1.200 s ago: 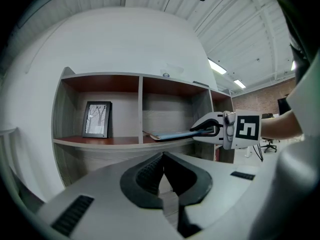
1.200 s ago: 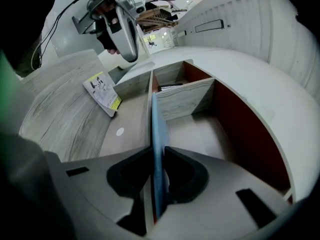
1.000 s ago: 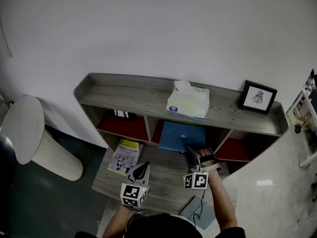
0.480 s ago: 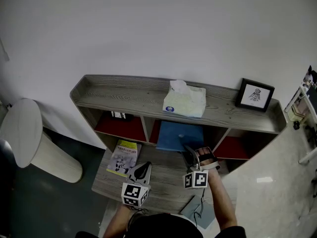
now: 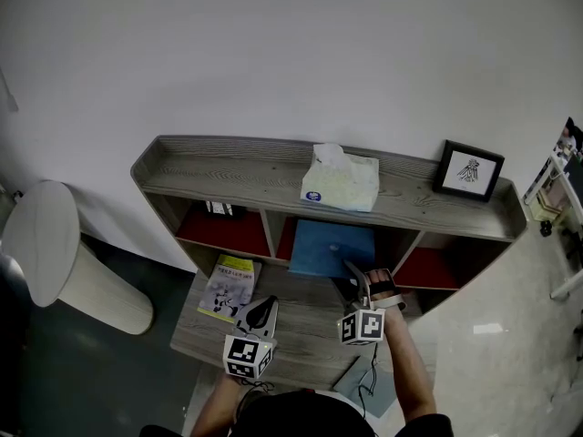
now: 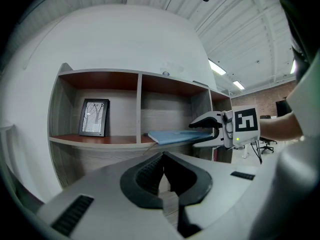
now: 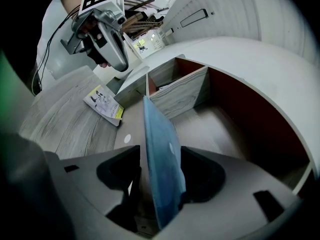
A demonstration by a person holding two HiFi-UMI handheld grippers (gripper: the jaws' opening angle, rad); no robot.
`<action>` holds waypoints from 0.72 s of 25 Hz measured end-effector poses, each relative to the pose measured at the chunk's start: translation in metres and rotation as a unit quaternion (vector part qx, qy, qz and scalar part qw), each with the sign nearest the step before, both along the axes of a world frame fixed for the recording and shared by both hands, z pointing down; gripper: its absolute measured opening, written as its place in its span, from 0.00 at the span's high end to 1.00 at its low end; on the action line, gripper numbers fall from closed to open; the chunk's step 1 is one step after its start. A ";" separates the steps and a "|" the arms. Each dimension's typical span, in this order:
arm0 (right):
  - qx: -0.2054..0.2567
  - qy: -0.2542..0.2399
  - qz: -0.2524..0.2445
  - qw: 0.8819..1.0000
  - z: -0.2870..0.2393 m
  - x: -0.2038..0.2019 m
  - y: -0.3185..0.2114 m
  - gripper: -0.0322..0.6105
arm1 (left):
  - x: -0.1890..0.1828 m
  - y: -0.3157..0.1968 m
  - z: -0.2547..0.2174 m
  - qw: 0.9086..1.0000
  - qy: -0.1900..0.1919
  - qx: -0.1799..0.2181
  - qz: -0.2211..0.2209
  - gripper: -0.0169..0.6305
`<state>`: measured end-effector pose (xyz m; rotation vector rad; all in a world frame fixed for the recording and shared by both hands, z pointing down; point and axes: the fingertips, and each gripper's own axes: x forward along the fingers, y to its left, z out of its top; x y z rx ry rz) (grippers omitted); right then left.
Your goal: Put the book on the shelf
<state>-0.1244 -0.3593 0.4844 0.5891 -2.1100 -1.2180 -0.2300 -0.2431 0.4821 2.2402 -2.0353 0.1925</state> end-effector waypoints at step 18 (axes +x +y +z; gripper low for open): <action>-0.087 -0.181 0.057 0.978 -0.038 0.025 0.032 0.54 | 0.002 0.015 -0.013 1.000 -0.005 0.017 0.019 0.96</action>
